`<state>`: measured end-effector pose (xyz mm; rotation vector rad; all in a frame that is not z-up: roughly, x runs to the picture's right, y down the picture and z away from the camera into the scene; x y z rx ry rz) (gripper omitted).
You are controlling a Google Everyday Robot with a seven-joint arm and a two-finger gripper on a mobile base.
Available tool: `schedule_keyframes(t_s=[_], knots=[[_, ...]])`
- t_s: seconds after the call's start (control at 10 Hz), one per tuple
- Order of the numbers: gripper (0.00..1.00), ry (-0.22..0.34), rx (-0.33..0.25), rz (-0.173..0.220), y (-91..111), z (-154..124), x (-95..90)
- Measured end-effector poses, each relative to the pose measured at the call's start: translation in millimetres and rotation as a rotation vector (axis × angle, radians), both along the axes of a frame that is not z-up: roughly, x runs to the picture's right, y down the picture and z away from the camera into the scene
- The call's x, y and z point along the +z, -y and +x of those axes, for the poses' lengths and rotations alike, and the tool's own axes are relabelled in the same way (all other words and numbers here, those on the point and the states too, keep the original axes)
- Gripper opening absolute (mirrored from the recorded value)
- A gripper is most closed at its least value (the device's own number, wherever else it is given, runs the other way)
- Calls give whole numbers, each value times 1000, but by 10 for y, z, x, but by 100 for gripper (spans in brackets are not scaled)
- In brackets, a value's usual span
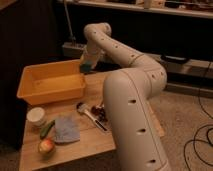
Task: Place sponge in tray
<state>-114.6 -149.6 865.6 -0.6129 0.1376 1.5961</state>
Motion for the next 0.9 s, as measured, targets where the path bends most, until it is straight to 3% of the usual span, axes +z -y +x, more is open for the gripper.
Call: schedule_keyframes(t_s=[0.1, 0.4, 0.7, 0.9], knots=[[2, 115, -57, 15, -116, -410, -344], [31, 218, -209, -15, -485, -959, -673], [61, 229, -272, -59, -714, -1234, -501], [77, 220, -272, -74, -698, -1292, -381]])
